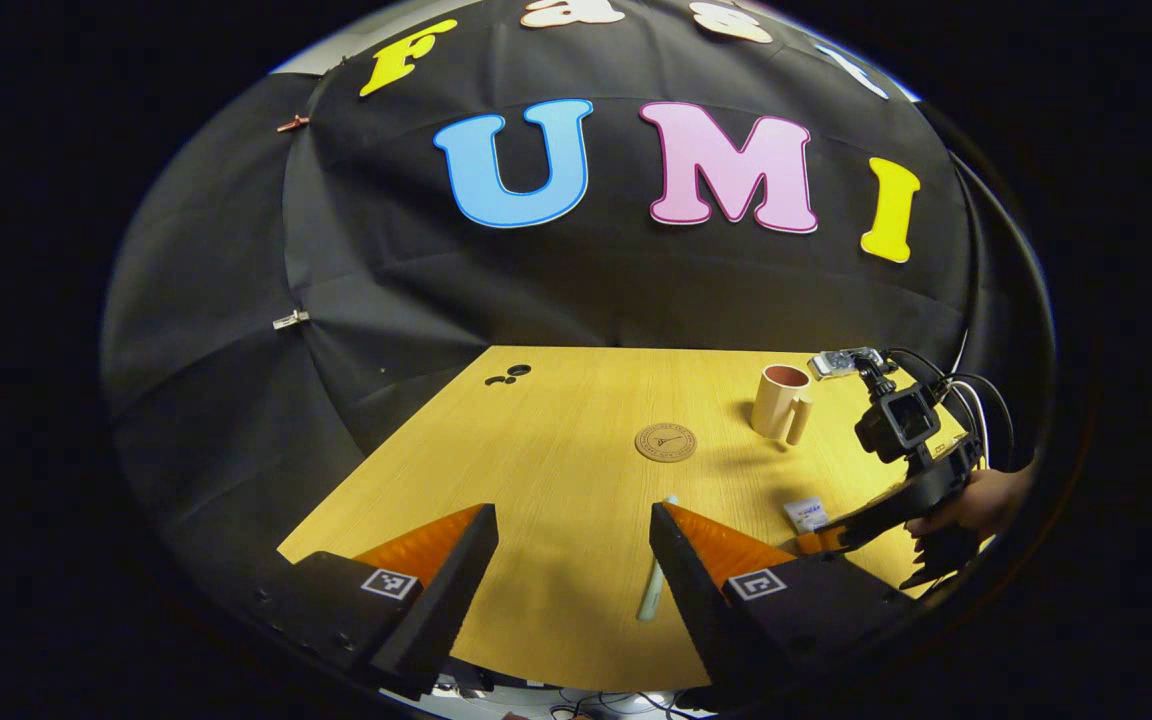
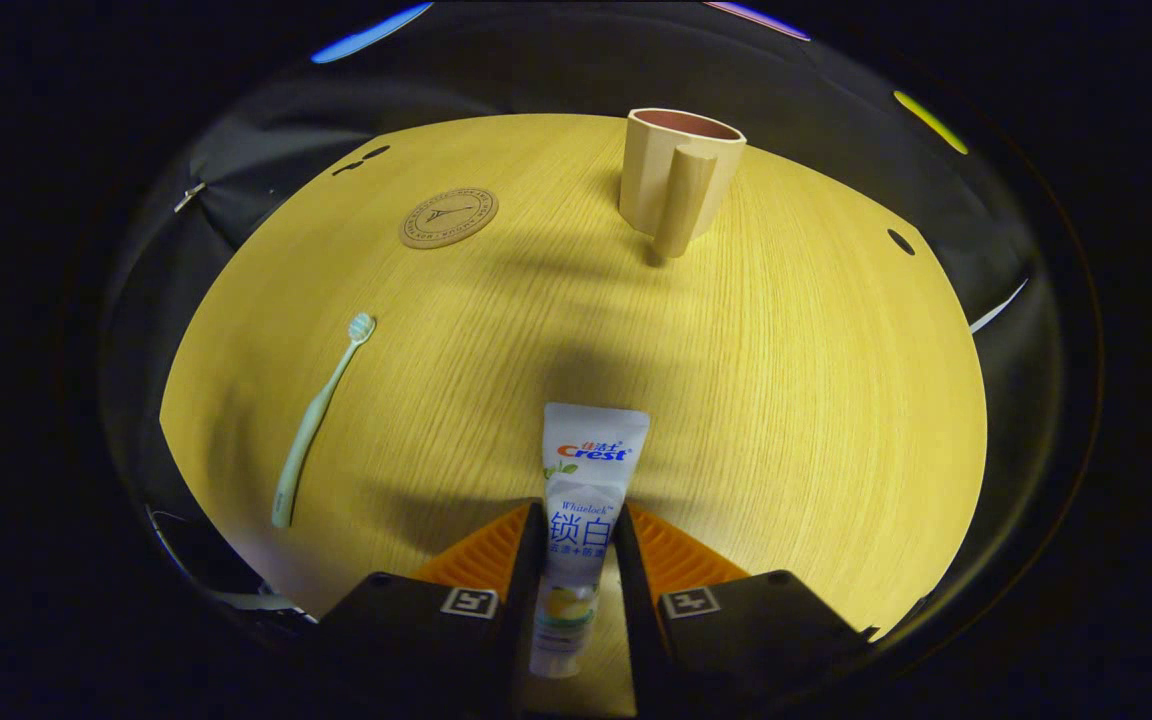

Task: Put the toothbrush and toothpaste on the desktop into the cup, then pick up the cup and place it on the coaster on the desktop.

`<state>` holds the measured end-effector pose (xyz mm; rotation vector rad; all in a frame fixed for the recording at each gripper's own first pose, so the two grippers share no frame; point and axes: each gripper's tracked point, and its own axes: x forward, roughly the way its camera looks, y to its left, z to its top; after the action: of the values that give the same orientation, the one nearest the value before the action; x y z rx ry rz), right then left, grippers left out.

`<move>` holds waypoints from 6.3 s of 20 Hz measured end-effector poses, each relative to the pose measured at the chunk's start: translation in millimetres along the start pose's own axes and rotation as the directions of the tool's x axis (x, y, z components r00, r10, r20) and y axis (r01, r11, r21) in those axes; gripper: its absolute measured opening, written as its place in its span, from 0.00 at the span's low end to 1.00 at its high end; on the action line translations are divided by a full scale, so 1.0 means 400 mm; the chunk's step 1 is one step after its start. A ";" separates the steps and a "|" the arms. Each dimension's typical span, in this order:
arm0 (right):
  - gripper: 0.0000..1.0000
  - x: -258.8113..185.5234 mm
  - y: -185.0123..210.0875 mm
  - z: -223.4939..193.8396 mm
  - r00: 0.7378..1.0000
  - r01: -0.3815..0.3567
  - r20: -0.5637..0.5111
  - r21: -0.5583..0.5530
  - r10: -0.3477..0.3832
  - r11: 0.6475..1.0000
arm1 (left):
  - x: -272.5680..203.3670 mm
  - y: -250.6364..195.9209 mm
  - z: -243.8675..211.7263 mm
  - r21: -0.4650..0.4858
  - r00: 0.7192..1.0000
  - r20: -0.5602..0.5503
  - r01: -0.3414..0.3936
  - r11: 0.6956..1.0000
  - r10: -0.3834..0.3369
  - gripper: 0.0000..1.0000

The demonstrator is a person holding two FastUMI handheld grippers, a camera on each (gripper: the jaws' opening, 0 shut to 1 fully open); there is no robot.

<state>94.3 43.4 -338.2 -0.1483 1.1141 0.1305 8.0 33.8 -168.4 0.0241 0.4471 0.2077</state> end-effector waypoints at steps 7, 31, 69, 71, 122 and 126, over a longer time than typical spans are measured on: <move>0.29 -0.003 0.011 0.000 0.999 -0.040 -0.024 -0.057 0.038 0.998 | -0.005 0.019 -0.050 -0.033 0.999 -0.029 0.033 0.999 -0.034 0.97; 0.23 -0.269 -0.231 -0.166 0.990 -0.048 0.142 0.275 0.009 0.960 | 0.284 -0.182 -0.309 0.068 0.867 -0.430 0.308 0.949 -0.251 0.94; 0.23 -0.339 -0.219 0.282 0.900 -0.194 0.420 0.141 0.119 0.971 | 0.239 -0.238 -0.280 -0.010 0.822 -0.506 0.296 0.955 -0.260 0.07; 0.23 -0.355 -0.213 0.348 0.875 -0.203 0.466 0.113 0.129 0.973 | 0.226 -0.253 -0.258 -0.016 0.825 -0.489 0.316 0.949 -0.283 0.07; 0.98 -0.147 -0.386 0.627 0.599 -0.140 0.799 0.171 -0.054 0.975 | 0.357 -0.584 0.344 -0.204 0.766 0.212 0.642 0.739 -0.607 0.06; 0.98 -0.174 -0.491 0.594 0.598 -0.076 0.792 0.208 -0.122 0.975 | 0.384 -0.623 0.476 -0.091 0.690 0.361 0.695 0.713 -0.627 0.06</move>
<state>308.8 -108.0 -162.4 0.1043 0.1923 0.0338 274.0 -174.5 -79.5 -0.3268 0.0929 -0.4761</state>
